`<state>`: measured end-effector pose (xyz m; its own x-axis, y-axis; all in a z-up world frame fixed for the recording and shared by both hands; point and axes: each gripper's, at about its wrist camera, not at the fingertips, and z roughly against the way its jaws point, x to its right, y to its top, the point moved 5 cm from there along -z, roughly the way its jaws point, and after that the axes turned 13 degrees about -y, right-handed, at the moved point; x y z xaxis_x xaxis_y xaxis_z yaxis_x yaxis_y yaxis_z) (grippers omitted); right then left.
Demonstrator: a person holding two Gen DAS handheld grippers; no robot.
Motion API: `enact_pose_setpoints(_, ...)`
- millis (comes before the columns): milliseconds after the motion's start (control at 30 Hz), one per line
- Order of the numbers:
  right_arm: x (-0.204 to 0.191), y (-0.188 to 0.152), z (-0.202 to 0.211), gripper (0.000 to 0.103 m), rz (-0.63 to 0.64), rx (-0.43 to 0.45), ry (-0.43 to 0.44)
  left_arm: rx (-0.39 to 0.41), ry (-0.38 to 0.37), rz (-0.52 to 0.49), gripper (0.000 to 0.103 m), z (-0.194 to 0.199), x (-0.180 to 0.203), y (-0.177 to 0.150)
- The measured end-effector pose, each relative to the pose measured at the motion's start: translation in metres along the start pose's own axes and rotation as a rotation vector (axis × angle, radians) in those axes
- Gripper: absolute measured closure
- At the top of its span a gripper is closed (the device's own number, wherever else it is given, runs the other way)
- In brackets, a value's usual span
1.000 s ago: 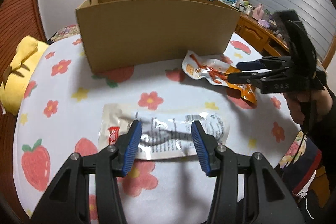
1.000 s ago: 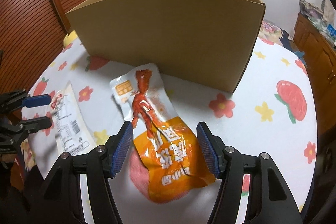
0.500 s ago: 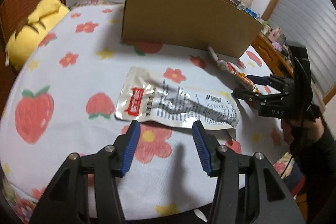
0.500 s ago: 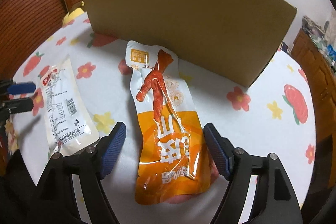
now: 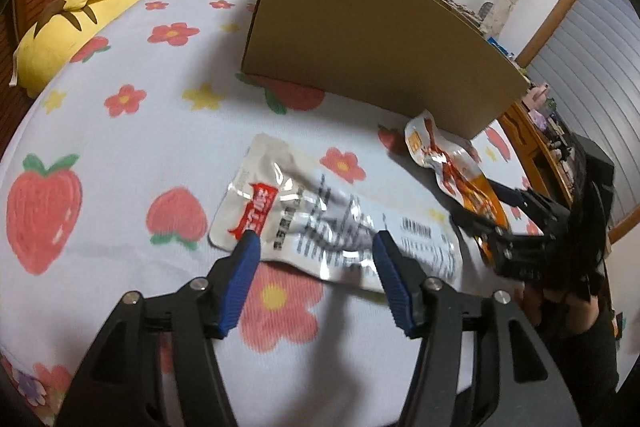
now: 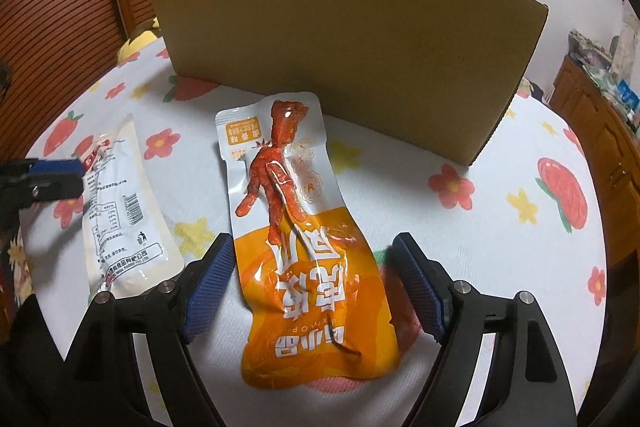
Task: Organize snacks
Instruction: 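Grasp the orange spicy-strip packet with right tool while left tool grasps clear packet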
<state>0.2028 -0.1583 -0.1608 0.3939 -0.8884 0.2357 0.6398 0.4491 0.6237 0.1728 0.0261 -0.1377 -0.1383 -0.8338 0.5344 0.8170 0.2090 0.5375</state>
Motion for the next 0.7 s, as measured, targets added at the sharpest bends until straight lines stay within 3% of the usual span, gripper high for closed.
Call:
enact_pose_setpoints(133, 0.0, 0.0, 0.0, 0.021, -0.001, 0.0, 0.0, -0.014, 0.015, -0.005, 0.032, -0.012, 0.001, 0.013)
enact_pose_setpoints(433, -0.001, 0.0, 0.0, 0.021, -0.001, 0.0, 0.001, -0.093, 0.099, -0.123, 0.031, -0.044, 0.018, 0.032)
enact_pose_setpoints(700, -0.001, 0.001, -0.001, 0.02, -0.001, 0.0, 0.001, -0.146, 0.12, -0.181, 0.031, -0.034, 0.03, 0.019)
